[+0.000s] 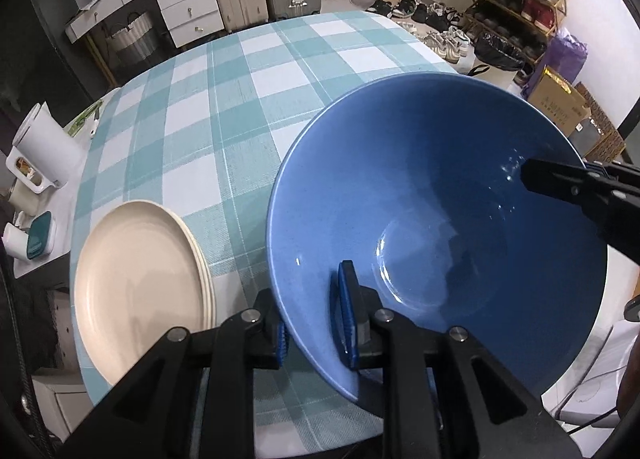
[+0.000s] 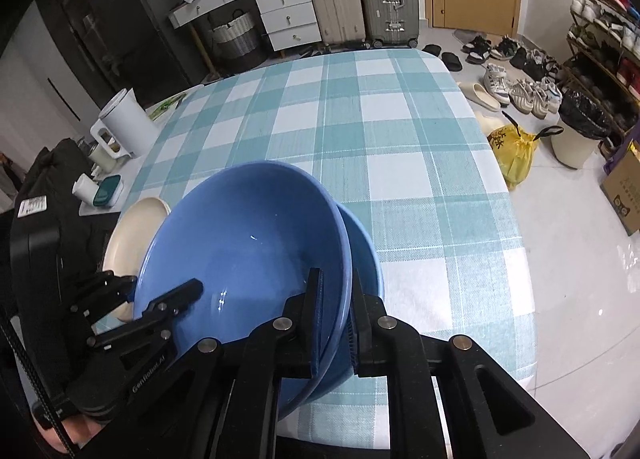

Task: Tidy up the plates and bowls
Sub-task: 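Lower the held blue bowl into the two nested blue bowls with both tools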

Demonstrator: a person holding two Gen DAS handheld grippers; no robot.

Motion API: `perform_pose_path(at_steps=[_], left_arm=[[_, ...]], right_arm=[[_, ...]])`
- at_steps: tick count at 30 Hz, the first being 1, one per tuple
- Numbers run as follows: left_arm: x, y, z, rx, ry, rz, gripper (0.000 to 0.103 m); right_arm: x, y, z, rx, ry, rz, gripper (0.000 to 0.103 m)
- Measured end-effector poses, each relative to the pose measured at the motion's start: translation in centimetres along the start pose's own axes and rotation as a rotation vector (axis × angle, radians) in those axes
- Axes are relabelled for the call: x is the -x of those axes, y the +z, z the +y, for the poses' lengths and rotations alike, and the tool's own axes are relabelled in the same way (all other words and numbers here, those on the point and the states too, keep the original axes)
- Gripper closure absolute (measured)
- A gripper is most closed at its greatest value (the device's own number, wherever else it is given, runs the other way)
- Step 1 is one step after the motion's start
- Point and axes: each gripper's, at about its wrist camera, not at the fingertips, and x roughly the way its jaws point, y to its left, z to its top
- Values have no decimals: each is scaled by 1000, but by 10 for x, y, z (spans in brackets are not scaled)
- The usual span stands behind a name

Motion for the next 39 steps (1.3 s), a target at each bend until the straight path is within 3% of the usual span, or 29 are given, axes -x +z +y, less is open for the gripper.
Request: perform_pose_path(at_steps=[15,32,39], left_arm=[[-21,-14,-1,12,-21,-14,79],[-31,-20,-6,8,-51,4,76],[-33,-20,-9,25,-81,11,73]], right_arm=[[0,-13,-5,-35,53,-43,90],[-8,-15,3,27,-2,-70,90],[-12,-18,-11,-11,37,-91,90]])
